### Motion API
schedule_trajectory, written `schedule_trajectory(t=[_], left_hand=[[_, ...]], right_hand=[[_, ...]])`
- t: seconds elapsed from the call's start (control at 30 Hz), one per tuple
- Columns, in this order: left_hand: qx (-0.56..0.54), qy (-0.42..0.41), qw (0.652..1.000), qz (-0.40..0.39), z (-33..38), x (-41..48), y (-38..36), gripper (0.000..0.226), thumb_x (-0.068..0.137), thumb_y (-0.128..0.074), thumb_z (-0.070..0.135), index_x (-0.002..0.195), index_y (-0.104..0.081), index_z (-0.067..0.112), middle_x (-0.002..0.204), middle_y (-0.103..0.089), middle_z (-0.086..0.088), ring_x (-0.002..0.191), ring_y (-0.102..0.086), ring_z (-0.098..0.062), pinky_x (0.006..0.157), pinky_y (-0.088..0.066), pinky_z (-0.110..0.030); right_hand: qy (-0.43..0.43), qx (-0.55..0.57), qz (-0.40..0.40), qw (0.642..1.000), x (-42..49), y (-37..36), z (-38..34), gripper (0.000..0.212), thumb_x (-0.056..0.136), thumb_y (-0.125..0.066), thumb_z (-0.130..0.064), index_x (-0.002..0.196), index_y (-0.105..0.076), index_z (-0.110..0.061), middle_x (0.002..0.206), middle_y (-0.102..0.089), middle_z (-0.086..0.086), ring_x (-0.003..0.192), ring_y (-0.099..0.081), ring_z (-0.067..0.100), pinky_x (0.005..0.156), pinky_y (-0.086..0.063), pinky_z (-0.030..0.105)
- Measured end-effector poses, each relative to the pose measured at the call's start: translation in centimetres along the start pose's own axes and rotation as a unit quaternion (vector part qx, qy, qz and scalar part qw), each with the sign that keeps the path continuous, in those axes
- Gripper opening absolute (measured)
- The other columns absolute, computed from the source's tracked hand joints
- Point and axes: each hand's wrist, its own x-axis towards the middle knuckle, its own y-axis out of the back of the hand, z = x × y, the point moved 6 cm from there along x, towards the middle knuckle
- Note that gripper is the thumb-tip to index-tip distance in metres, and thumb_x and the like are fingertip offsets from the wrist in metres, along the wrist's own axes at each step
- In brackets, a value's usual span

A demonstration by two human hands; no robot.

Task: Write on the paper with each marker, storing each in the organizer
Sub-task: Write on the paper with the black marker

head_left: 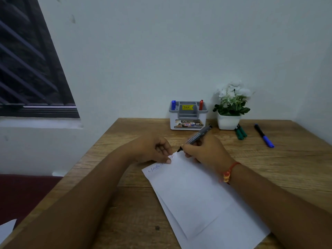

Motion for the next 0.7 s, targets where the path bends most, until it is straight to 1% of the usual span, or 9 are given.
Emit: schedule_trajectory(t=[0.1, 0.17, 0.23, 0.33, 0.4, 0.57, 0.63, 0.7], left_hand=[[0.001, 0.006, 1.000, -0.002, -0.32, 0.17, 0.07, 0.029, 0.077, -0.083, 0.024, 0.103, -0.073, 0.021, 0.098, -0.073, 0.005, 0.072, -0.062, 0.010, 0.062, -0.045, -0.005], [-0.001, 0.004, 1.000, 0.000, -0.39, 0.23, 0.11, 0.029, 0.076, -0.083, 0.024, 0.103, -0.073, 0.021, 0.097, -0.073, 0.005, 0.072, -0.062, 0.010, 0.063, -0.045, -0.006], [-0.006, 0.003, 1.000, 0.000, -0.39, 0.24, 0.10, 0.029, 0.076, -0.083, 0.024, 0.103, -0.073, 0.020, 0.095, -0.073, 0.006, 0.072, -0.062, 0.010, 0.063, -0.045, -0.005], [-0.009, 0.002, 1.000, -0.003, -0.45, 0.23, 0.04, 0.028, 0.076, -0.083, 0.026, 0.102, -0.073, 0.024, 0.096, -0.072, 0.008, 0.073, -0.062, 0.009, 0.063, -0.045, -0.007], [-0.006, 0.001, 1.000, -0.004, -0.48, 0.20, 0.05, 0.029, 0.076, -0.083, 0.027, 0.103, -0.073, 0.028, 0.094, -0.071, 0.010, 0.074, -0.062, 0.008, 0.064, -0.045, -0.008], [-0.002, 0.000, 1.000, -0.005, -0.44, 0.14, 0.00, 0.033, 0.077, -0.082, 0.027, 0.108, -0.073, 0.027, 0.089, -0.069, 0.014, 0.075, -0.062, 0.009, 0.065, -0.044, -0.008], [-0.002, 0.000, 1.000, -0.006, -0.44, 0.19, 0.02, 0.032, 0.077, -0.082, 0.027, 0.108, -0.073, 0.027, 0.089, -0.069, 0.015, 0.074, -0.061, 0.010, 0.064, -0.043, -0.006], [0.002, 0.000, 1.000, -0.008, -0.47, 0.25, 0.00, 0.032, 0.077, -0.081, 0.028, 0.108, -0.074, 0.028, 0.088, -0.068, 0.016, 0.072, -0.060, 0.011, 0.062, -0.042, -0.004]], right_hand=[[-0.010, -0.010, -0.016, 1.000, 0.11, -0.03, 0.51, 0.009, 0.077, -0.076, -0.022, 0.081, -0.075, -0.015, 0.068, -0.076, 0.003, 0.058, -0.070, 0.012, 0.055, -0.056, 0.027], [-0.020, -0.006, -0.022, 1.000, 0.22, -0.13, 0.90, 0.009, 0.075, -0.077, -0.022, 0.081, -0.076, -0.015, 0.070, -0.076, 0.004, 0.059, -0.069, 0.013, 0.058, -0.057, 0.029], [-0.020, -0.016, -0.014, 1.000, 0.22, 0.01, 0.93, 0.012, 0.077, -0.079, -0.025, 0.079, -0.076, -0.013, 0.069, -0.076, 0.002, 0.059, -0.070, 0.011, 0.057, -0.056, 0.025], [-0.015, -0.037, 0.000, 0.999, 0.23, 0.18, 0.90, 0.020, 0.079, -0.081, -0.031, 0.073, -0.075, -0.012, 0.065, -0.075, 0.000, 0.050, -0.064, 0.002, 0.050, -0.048, 0.019], [-0.015, -0.044, 0.003, 0.999, 0.25, 0.15, 0.82, 0.022, 0.079, -0.081, -0.033, 0.072, -0.075, -0.013, 0.064, -0.074, -0.001, 0.049, -0.062, 0.001, 0.049, -0.046, 0.019], [-0.017, -0.067, 0.004, 0.998, 0.10, 0.15, 0.70, 0.023, 0.078, -0.081, -0.036, 0.079, -0.077, -0.014, 0.065, -0.073, -0.004, 0.059, -0.064, 0.004, 0.052, -0.046, 0.020], [-0.019, -0.068, 0.002, 0.997, 0.08, 0.09, 0.73, 0.024, 0.078, -0.082, -0.037, 0.082, -0.077, -0.013, 0.070, -0.074, -0.002, 0.066, -0.067, 0.009, 0.055, -0.049, 0.024], [-0.024, -0.072, -0.003, 0.997, 0.15, -0.03, 0.68, 0.023, 0.077, -0.081, -0.036, 0.082, -0.077, -0.013, 0.074, -0.074, 0.002, 0.068, -0.067, 0.013, 0.057, -0.053, 0.029]])
